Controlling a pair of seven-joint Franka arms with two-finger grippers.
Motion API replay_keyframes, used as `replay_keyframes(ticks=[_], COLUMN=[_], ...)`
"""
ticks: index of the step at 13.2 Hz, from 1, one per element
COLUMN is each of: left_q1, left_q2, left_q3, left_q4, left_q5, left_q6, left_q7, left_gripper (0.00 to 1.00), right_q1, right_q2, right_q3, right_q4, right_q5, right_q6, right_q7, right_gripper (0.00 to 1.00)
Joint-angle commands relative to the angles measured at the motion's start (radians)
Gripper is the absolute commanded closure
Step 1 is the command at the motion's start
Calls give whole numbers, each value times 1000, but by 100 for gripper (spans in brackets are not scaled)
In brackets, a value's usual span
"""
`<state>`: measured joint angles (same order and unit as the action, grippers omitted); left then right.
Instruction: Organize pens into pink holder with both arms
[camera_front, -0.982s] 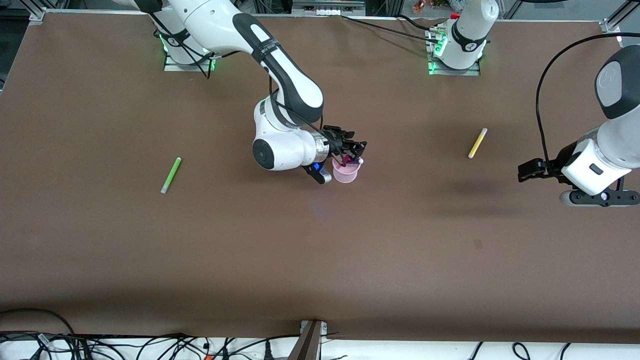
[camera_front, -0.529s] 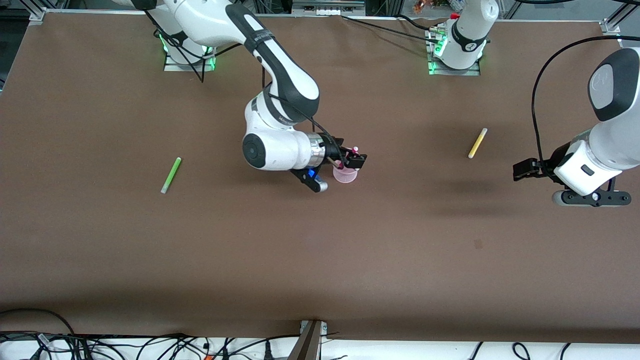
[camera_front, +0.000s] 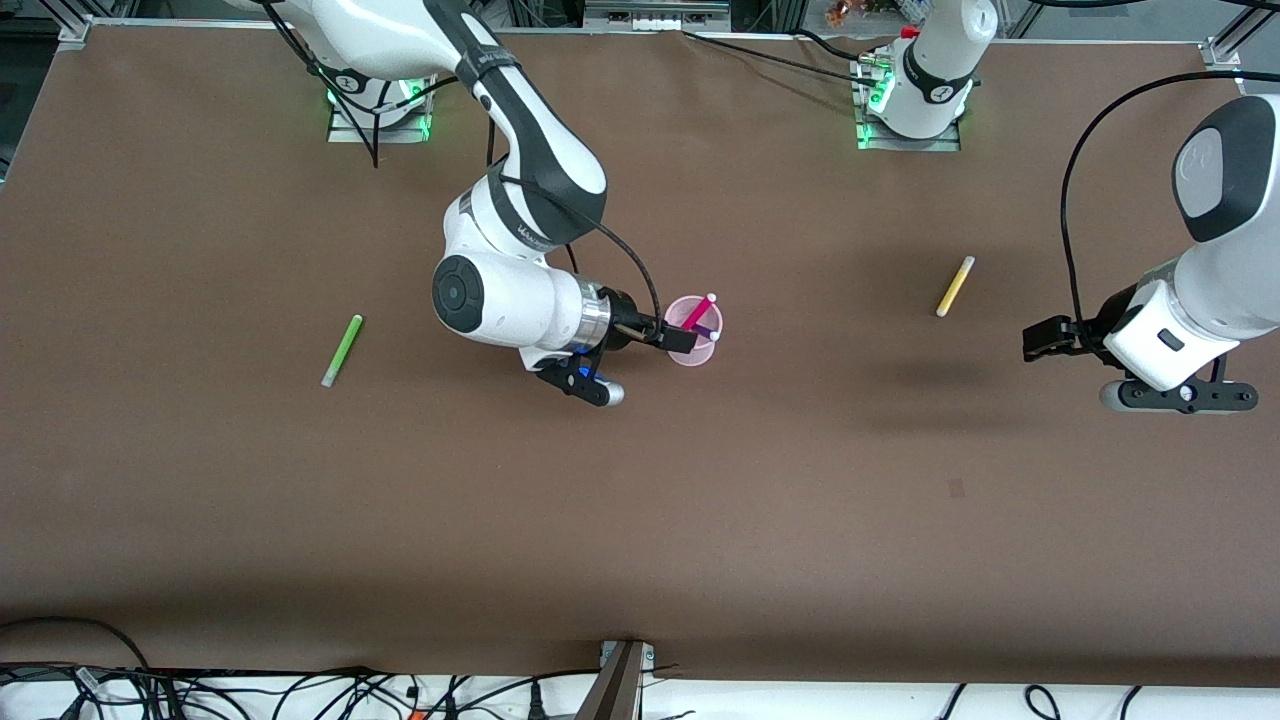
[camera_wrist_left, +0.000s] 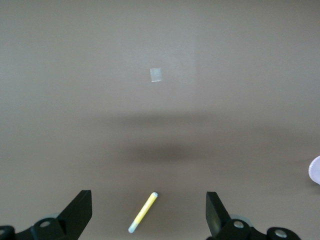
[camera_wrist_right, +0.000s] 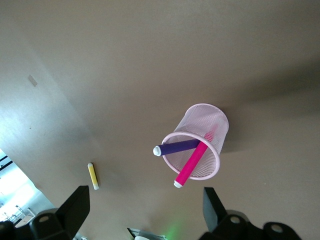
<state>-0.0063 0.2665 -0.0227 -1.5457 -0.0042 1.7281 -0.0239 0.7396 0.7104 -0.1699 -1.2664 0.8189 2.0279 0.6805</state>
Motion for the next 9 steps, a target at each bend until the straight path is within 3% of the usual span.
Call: replay_keyframes(ticks=[1,7,9], left_q1=[-6,-4,-4], left_q2=[-9,-3,-4], left_q3=[4,4,4], left_q4=[-10,-8,-8], left_q5=[-33,-31,-31], left_q6=[10,14,14], left_q7=[12,16,13], left_gripper=[0,0,0], right_q1=[0,-2,0], right_q2=[-25,-104,-167], right_q3=[-17,-181,-201], right_q4=[-16,-8,-14], right_q5=[-38,-49,-149], right_q6=[-24,-142,-205], right_q7=[-19,-39,-73], right_gripper=[0,0,0])
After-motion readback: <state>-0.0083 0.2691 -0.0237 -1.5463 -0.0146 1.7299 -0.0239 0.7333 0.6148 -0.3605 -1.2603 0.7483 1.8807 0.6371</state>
